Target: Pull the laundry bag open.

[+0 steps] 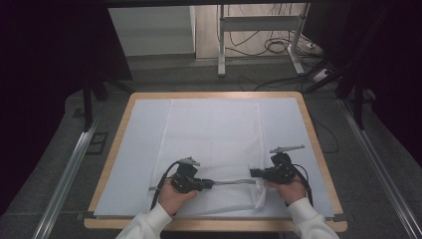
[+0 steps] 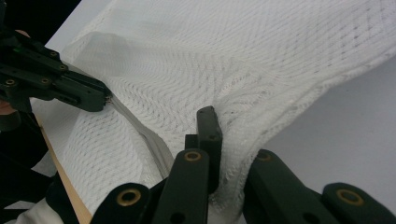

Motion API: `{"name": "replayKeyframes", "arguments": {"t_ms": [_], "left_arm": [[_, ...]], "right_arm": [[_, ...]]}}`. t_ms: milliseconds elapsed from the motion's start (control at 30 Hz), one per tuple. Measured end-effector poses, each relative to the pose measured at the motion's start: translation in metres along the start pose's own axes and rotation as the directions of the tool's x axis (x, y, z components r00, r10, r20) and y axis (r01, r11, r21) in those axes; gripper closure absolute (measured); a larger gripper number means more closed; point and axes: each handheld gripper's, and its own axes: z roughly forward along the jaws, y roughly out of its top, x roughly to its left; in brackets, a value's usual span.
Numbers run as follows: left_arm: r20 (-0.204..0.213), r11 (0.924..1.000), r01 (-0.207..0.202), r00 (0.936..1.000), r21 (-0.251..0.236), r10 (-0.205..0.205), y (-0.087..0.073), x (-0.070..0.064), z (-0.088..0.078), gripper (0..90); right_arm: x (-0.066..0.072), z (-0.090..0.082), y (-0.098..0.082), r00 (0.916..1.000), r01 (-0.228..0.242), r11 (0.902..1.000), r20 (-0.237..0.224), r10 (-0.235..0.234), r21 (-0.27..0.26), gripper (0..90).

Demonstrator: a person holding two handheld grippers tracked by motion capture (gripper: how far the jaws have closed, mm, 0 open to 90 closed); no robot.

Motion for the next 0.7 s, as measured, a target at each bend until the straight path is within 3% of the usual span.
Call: {"name": "replayKeyframes", "arguments": {"t_ms": [300,700], "left_arm": [[0.0,0.9997,0.022,0.9998,-0.012,-0.022,-0.008,0.01,-0.013,86.9],[0.0,0.9996,0.026,0.9997,-0.011,-0.026,-0.01,0.012,-0.015,86.9]], "right_arm": [[0.0,0.0,0.0,1.0,-0.003,1.0,-0.004,0.003,-0.001,88.3],[0.0,0.001,0.0,1.0,0.005,1.0,0.001,-0.005,-0.002,88.3]]}}
